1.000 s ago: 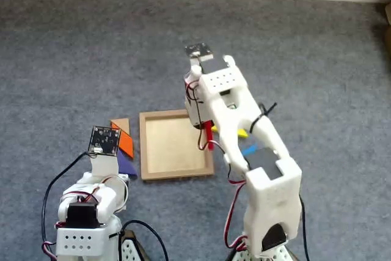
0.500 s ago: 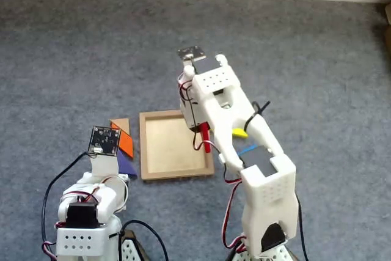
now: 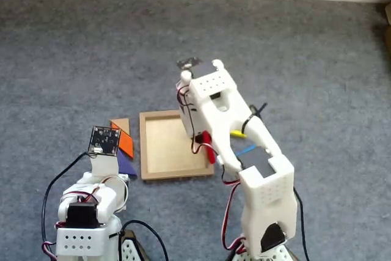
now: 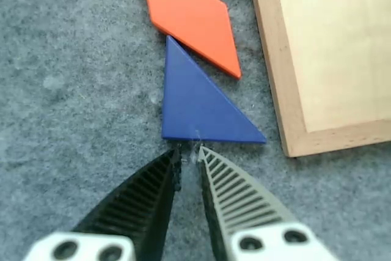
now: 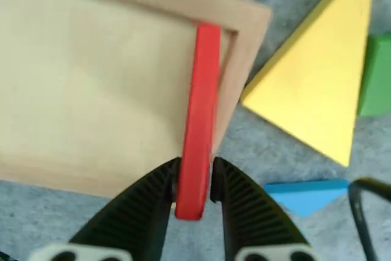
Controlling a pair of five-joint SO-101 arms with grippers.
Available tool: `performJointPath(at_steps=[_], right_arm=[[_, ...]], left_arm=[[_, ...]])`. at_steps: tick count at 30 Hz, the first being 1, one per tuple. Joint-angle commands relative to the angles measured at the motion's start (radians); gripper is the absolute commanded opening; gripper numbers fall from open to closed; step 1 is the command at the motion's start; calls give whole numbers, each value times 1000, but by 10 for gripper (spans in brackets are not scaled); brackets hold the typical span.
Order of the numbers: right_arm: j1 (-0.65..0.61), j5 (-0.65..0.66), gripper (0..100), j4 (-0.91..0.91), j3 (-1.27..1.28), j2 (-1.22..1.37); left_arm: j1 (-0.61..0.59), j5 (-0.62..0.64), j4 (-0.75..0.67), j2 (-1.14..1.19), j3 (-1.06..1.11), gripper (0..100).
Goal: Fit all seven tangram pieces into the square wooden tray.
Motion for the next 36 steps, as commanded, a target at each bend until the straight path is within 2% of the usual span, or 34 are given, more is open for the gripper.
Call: performJointPath(at_steps=[1,16,26,36], right_arm=[[-44,5,85,44,-44,-35],[-87,3,85,159,-208,-39],[-170,3,84,171,-222,-41],[-147,3,70,160,-222,-39]], left_arm=[[1,5,3,-47,21,67],[1,5,3,-47,21,67],[1,5,3,-47,21,67],[1,5,3,-47,21,67]])
